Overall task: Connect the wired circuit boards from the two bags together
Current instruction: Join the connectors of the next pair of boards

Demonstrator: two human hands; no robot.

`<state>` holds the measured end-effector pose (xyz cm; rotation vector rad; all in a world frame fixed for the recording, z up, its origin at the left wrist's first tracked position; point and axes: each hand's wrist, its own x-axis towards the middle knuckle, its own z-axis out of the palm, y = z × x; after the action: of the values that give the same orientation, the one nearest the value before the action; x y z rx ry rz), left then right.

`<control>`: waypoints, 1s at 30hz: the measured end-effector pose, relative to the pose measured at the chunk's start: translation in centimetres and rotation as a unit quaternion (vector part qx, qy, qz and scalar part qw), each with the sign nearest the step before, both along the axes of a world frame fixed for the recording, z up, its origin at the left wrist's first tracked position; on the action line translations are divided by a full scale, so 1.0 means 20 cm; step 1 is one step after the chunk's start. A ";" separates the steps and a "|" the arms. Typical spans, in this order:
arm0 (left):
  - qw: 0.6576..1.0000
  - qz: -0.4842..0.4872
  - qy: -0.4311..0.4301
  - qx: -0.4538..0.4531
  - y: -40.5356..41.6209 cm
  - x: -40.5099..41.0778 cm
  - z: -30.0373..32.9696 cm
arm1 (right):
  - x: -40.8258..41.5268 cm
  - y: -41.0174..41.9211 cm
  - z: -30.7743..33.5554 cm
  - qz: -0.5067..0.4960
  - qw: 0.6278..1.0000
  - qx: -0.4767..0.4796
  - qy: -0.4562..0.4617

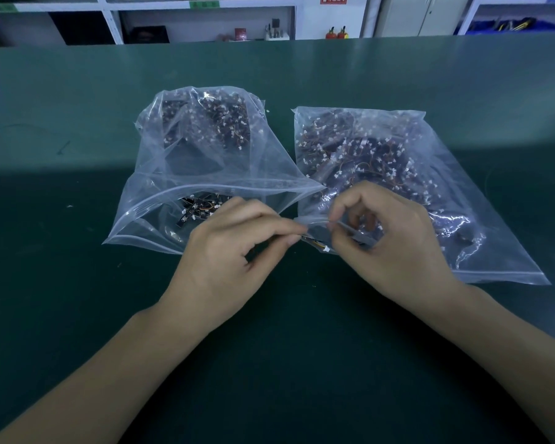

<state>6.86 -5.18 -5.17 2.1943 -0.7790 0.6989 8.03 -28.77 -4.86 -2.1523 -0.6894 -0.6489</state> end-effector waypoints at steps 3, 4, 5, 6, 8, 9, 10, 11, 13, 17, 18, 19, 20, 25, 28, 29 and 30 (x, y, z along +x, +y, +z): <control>1.000 0.022 -0.020 0.000 0.00 0.01 0.00 | 0.00 0.00 0.00 0.013 1.000 0.006 0.004; 0.999 0.028 -0.026 -0.001 0.00 0.01 0.00 | 0.00 0.00 0.00 0.017 1.000 0.007 0.004; 0.999 0.033 -0.032 0.001 -0.01 0.01 0.00 | 0.00 0.00 0.00 0.020 1.000 0.006 0.003; 0.999 0.037 -0.038 0.007 -0.01 0.00 0.00 | 0.00 0.00 0.00 0.024 1.000 0.006 0.001; 0.997 0.045 -0.050 0.029 -0.02 0.00 0.00 | 0.00 0.00 0.00 0.029 1.000 0.002 -0.002; 0.996 0.057 -0.060 0.040 -0.03 0.00 0.00 | 0.00 0.00 0.00 0.030 1.000 0.000 -0.003; 0.993 0.072 -0.075 0.052 -0.03 0.00 0.00 | 0.00 0.00 0.00 0.031 1.000 -0.001 -0.004; 0.990 0.086 -0.092 0.066 -0.04 0.00 0.00 | 0.00 0.00 0.01 0.033 0.999 -0.001 -0.004; 0.983 0.100 -0.115 0.102 -0.06 0.00 0.02 | 0.00 0.00 0.01 0.038 0.999 -0.001 -0.006; 0.972 0.101 -0.088 0.193 -0.09 -0.01 0.03 | -0.01 0.01 0.00 0.052 0.999 -0.005 -0.003; 0.970 0.097 -0.070 0.212 -0.09 -0.01 0.03 | -0.01 0.02 0.00 0.054 0.999 -0.005 -0.001; 0.968 0.094 -0.054 0.226 -0.10 -0.01 0.02 | -0.01 0.02 -0.01 0.055 0.998 -0.005 0.002; 0.967 0.091 -0.045 0.234 -0.10 -0.01 0.02 | -0.02 0.02 -0.01 0.057 0.998 -0.006 0.004; 0.950 0.111 -0.017 0.290 -0.12 -0.02 -0.02 | -0.02 0.03 -0.01 0.056 0.998 -0.007 0.009; 0.971 0.081 -0.022 0.225 -0.11 -0.01 -0.01 | -0.02 0.02 -0.01 0.056 0.998 0.002 0.015; 0.978 0.063 -0.032 0.197 -0.11 -0.02 0.00 | -0.02 0.02 -0.01 0.056 0.998 0.006 0.017; 0.985 0.051 -0.033 0.163 -0.10 -0.02 0.00 | -0.01 0.02 -0.01 0.055 0.998 0.009 0.019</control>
<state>6.53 -7.23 -5.17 2.5324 -0.8706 0.7404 7.75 -28.42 -5.03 -2.0889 -0.7730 -0.5516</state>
